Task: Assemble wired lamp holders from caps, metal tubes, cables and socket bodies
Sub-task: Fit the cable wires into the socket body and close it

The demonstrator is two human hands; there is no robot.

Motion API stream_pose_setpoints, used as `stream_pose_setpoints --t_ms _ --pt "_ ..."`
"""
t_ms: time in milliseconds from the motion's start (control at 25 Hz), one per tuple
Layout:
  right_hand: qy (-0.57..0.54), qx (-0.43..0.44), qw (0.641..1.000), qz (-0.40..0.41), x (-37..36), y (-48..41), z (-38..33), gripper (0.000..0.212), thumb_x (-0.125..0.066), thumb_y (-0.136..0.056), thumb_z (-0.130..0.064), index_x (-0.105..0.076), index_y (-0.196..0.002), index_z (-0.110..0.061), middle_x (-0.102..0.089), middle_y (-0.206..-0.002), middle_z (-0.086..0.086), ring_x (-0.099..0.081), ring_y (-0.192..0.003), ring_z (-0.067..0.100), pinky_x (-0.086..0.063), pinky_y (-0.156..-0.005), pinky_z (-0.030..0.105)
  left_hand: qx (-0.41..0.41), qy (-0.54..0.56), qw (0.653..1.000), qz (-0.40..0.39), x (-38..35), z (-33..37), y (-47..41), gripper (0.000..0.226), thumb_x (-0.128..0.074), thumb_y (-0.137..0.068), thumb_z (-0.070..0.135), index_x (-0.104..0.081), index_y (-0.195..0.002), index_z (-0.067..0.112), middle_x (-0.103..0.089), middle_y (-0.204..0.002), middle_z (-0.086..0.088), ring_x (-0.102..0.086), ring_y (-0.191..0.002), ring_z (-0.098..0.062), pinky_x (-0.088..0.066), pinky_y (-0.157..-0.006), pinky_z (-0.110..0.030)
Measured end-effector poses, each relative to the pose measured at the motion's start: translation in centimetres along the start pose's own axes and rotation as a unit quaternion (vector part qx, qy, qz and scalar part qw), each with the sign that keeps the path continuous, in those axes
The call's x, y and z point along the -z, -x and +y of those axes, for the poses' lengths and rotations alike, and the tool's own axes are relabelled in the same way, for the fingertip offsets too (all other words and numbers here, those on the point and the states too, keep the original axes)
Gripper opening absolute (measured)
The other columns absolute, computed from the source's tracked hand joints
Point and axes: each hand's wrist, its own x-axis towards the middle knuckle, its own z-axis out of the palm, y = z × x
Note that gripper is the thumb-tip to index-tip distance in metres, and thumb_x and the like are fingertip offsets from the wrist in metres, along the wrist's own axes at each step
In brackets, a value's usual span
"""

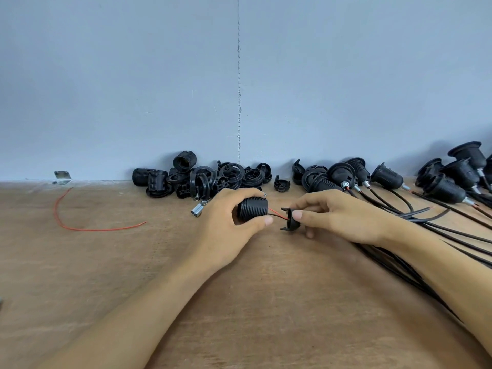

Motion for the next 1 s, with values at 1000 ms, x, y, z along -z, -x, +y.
stream_pose_setpoints --t_ms 1000 --pt "-0.123 0.045 0.99 0.044 -3.4 0.6 -2.0 0.023 -0.058 -0.1 -0.034 -0.077 -0.088 -0.037 -0.067 -0.076 -0.003 -0.064 -0.069 0.016 -0.052 -0.083 0.033 -0.033 -0.045 0.998 -0.027 -1.9 1.3 1.2 0.046 -0.073 -0.081 0.048 -0.047 -0.116 0.032 -0.05 -0.108 0.013 -0.046 -0.105 0.003 -0.031 -0.081 -0.006"
